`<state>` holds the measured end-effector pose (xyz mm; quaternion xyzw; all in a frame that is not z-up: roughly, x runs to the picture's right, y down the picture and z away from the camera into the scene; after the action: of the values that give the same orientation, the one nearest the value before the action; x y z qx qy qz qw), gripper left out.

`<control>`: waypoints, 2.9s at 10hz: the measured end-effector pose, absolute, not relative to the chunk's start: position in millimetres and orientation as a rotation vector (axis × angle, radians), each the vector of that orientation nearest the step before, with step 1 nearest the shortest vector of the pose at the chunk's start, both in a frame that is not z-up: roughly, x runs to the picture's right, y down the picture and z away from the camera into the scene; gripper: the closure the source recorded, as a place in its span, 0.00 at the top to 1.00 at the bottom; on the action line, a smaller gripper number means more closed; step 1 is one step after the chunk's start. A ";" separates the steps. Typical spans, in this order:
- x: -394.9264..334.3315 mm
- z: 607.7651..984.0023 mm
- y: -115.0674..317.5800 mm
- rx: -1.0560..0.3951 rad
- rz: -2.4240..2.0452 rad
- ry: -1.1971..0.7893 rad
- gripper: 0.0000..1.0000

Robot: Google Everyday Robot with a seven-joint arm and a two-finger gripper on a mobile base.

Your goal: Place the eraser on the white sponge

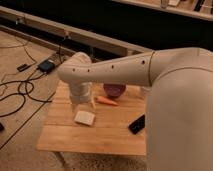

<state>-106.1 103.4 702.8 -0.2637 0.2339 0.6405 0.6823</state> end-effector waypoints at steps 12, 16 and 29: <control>-106.2 702.8 103.4 -0.592 1.436 0.524 0.65; -106.2 702.8 103.4 -0.592 1.437 0.524 0.65; -59.3 711.7 121.7 -0.538 1.562 0.572 0.65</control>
<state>-59.3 121.7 711.7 -0.2359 0.2508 0.6852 0.6418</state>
